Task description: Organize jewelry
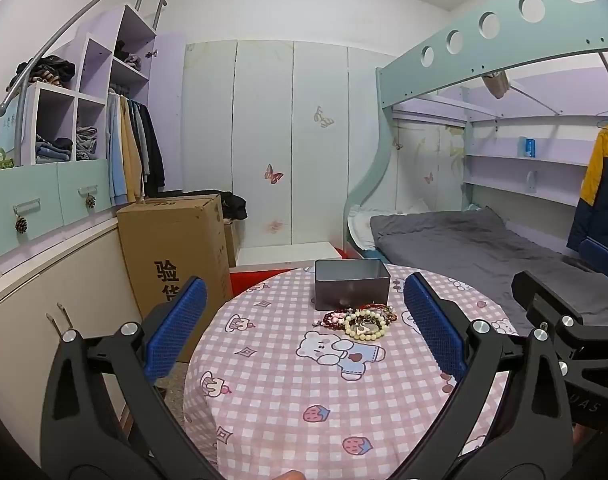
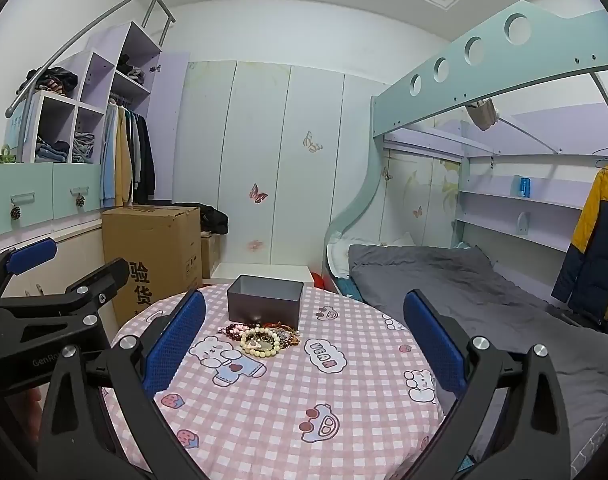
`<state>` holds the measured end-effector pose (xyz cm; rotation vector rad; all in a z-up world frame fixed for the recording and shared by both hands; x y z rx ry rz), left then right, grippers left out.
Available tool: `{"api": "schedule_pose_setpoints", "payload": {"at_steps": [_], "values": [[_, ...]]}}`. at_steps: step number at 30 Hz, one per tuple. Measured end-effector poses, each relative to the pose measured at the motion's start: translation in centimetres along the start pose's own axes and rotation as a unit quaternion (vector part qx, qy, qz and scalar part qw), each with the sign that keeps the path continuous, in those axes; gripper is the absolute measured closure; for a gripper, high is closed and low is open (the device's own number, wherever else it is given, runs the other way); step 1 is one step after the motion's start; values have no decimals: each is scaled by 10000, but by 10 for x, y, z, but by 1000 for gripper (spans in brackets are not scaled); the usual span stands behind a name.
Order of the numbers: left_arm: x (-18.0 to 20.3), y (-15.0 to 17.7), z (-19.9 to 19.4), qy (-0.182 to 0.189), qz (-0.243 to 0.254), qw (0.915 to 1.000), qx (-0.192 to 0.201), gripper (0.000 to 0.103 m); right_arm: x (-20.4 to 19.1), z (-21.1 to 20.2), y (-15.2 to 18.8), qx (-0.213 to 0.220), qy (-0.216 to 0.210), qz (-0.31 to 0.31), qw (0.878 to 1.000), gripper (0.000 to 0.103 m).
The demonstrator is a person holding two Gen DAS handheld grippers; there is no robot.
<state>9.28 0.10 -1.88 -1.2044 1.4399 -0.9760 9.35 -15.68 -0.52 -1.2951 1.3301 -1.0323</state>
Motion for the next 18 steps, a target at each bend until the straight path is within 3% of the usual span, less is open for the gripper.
{"api": "schedule_pose_setpoints", "payload": {"at_steps": [18], "values": [[0, 1, -1, 4, -4, 10000, -9, 6, 1, 0, 4, 11, 0, 1, 10000, 7]]}}
Point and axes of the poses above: each gripper's, at about its wrist camera, not at the fingertips, and z roughly the way its jaws point, x to its right, y to its underside, the point moved 10 cm from there along z, roughly the way its jaws point, and after that the axes turned 9 degrees about z, right-handed, at the moved point
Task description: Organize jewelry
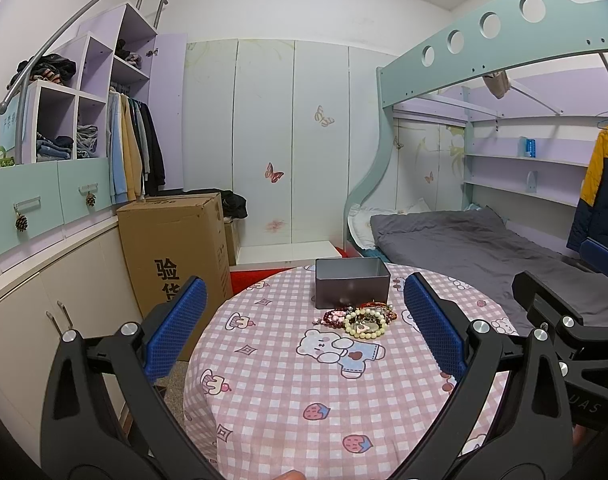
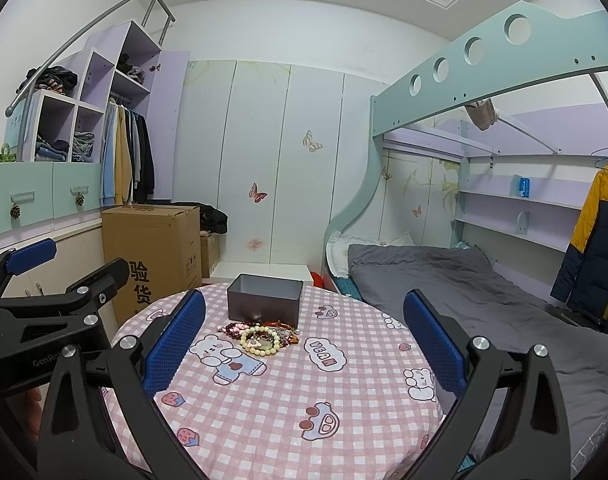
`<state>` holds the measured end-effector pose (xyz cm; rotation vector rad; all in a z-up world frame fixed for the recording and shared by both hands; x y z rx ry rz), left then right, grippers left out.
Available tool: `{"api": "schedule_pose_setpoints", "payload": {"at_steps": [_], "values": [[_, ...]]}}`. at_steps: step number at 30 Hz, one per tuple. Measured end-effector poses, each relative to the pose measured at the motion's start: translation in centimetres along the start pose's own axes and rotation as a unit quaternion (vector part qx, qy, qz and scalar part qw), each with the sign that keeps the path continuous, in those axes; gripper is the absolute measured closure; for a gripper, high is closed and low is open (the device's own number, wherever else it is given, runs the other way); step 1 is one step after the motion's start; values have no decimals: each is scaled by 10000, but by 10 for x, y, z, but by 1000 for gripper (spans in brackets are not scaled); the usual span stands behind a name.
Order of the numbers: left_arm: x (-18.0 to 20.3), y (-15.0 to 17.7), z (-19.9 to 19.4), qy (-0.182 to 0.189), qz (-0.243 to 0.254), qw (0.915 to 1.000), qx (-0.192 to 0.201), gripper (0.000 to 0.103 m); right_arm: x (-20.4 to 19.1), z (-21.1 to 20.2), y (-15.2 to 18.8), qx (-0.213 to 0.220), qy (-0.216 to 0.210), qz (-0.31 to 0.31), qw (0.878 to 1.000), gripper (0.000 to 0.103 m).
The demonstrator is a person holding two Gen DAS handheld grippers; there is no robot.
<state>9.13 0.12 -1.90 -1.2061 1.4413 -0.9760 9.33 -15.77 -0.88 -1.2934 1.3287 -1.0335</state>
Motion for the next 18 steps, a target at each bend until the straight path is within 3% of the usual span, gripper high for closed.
{"api": "schedule_pose_setpoints", "payload": {"at_steps": [18], "values": [[0, 1, -1, -12, 3, 10000, -7, 6, -2, -2, 3, 3, 12, -13, 10000, 7]]}}
Point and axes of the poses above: each gripper's, at about its wrist camera, not at the fingertips, and z roughly the way its jaws point, x to its right, y to its underside, the point moved 10 cm from there along z, roughly the way its jaws point, and after that the axes turned 9 degrees about z, right-handed, at the moved point
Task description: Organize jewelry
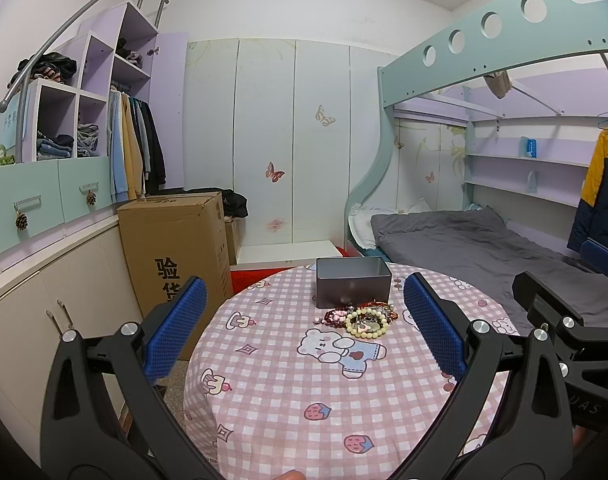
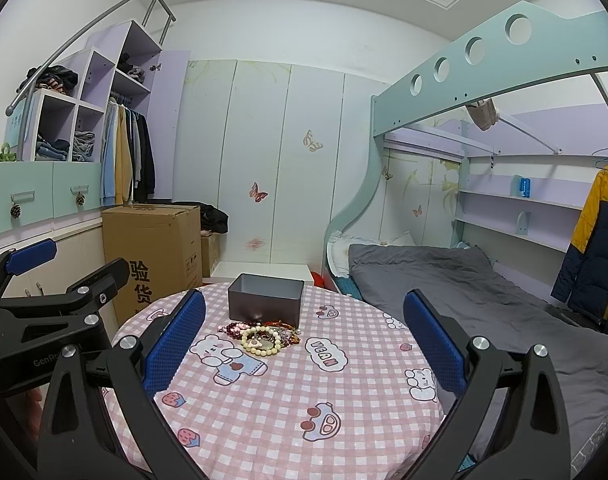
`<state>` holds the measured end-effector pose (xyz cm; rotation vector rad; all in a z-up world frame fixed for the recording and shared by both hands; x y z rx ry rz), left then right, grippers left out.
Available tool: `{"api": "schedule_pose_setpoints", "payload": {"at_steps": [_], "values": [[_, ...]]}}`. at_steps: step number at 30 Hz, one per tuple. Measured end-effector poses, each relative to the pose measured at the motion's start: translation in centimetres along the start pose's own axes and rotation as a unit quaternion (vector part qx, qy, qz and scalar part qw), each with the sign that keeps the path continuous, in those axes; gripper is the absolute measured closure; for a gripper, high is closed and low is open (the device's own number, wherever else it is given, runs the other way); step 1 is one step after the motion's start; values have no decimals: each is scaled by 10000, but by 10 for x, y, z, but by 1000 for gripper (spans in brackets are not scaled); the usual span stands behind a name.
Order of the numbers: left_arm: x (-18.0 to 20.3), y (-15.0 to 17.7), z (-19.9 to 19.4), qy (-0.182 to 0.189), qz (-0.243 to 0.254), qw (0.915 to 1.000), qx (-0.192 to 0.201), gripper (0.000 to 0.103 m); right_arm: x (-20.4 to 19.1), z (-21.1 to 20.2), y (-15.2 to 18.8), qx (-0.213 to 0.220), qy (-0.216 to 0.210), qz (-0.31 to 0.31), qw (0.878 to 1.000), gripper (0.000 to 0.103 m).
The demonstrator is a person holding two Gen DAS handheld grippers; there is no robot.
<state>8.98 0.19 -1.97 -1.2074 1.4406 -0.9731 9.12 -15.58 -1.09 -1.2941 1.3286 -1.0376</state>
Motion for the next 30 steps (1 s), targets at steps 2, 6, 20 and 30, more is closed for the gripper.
{"api": "schedule_pose_setpoints", "payload": {"at_steps": [2, 6, 20, 30], "values": [[0, 0, 0, 3, -4, 10000, -4, 6, 0, 0, -1, -11, -6, 13, 10000, 7], [-1, 3, 2, -4, -8, 10000, -38, 6, -3, 3, 2, -64, -2, 27, 10000, 7], [-7, 21, 36, 31, 71, 9993, -366, 6, -2, 23, 13, -185, -38, 216, 9996, 7], [-15, 73, 102, 487, -366, 9866, -1511, 6, 5, 76, 56, -1149, -91, 189, 9932, 7]]}}
Point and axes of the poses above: each gripper's, at about its wrist camera, not at the fingertips, and z roughly the way its jaws point, x to its right, y to its underside, the point moved 10 cm from there along z, roughly the way its jaws point, and after that the axes turned 9 degrees about z, right-handed, at the moved point
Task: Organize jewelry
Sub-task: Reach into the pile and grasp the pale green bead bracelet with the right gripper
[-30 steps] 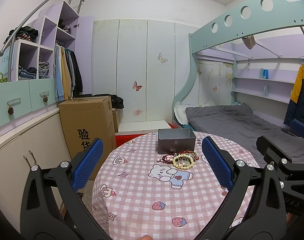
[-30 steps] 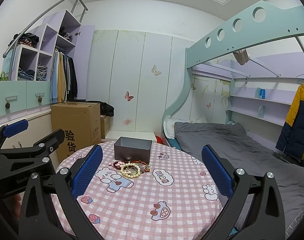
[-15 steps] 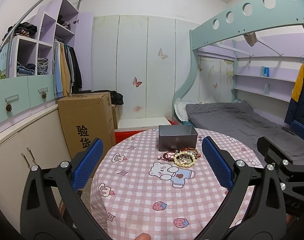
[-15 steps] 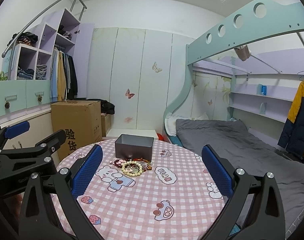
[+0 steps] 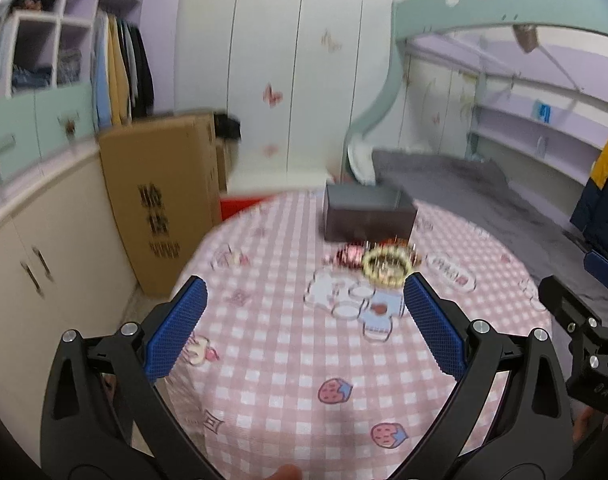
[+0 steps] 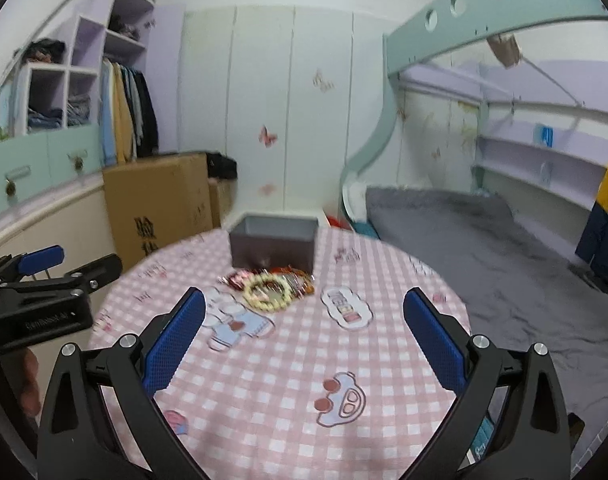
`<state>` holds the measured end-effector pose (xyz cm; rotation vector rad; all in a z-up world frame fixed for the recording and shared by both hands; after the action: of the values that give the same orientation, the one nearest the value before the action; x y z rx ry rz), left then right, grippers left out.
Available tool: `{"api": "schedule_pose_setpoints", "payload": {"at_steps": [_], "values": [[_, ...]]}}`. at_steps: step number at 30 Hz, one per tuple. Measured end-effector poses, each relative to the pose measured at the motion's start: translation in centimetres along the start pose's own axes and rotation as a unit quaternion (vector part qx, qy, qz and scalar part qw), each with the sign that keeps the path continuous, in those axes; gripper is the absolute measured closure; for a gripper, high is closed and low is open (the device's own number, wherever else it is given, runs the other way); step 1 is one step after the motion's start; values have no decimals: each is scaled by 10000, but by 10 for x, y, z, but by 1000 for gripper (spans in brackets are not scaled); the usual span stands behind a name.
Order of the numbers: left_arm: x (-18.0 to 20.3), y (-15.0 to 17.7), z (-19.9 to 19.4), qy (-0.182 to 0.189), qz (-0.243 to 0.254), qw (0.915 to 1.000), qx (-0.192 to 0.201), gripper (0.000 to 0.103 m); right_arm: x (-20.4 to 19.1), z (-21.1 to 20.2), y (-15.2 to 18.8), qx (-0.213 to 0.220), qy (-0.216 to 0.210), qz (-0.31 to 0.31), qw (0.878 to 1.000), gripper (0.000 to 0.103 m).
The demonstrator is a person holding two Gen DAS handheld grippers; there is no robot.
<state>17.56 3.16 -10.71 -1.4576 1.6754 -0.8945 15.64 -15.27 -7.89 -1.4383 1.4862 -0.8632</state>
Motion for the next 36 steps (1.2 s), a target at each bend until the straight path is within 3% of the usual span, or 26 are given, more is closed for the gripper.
{"api": "schedule_pose_setpoints", "payload": {"at_steps": [7, 11, 13, 15, 21, 27, 28, 29, 36], "values": [[21, 6, 70, 649, -51, 9958, -637, 6, 24, 54, 4, -570, -94, 150, 9982, 7], [30, 6, 105, 635, 164, 9939, -883, 6, 26, 89, 4, -899, -281, 84, 9955, 10], [29, 6, 120, 656, 204, 9927, -993, 6, 21, 112, 8, -1178, -487, 15, 9918, 18], [26, 4, 133, 665, 200, 9916, -1093, 6, 15, 130, 14, -1466, -630, -58, 9872, 33], [8, 2, 158, 454, 315, 9906, -1253, 6, -2, 183, 34, -2216, -975, -180, 9701, 58], [-2, 7, 177, 429, 412, 9880, -1427, 7, -10, 207, 47, -2518, -974, -475, 9617, 78], [-1, 7, 180, 460, 444, 9872, -1464, 13, -8, 212, 45, -2519, -955, -529, 9616, 82], [-1, 8, 182, 486, 457, 9866, -1491, 16, -8, 212, 43, -2497, -963, -591, 9617, 95], [7, 9, 199, 754, 535, 9826, -1613, 26, 14, 193, 21, -2141, -1000, -462, 9706, 95]]}}
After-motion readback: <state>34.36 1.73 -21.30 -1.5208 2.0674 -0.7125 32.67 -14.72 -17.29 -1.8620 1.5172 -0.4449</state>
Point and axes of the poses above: each gripper's, at about its wrist camera, not at the fingertips, and z roughly the way its jaws point, x to its right, y to its underside, the point moved 10 cm from there along z, roughly the way its jaws point, and after that the axes turned 9 degrees about z, right-handed, at the moved point
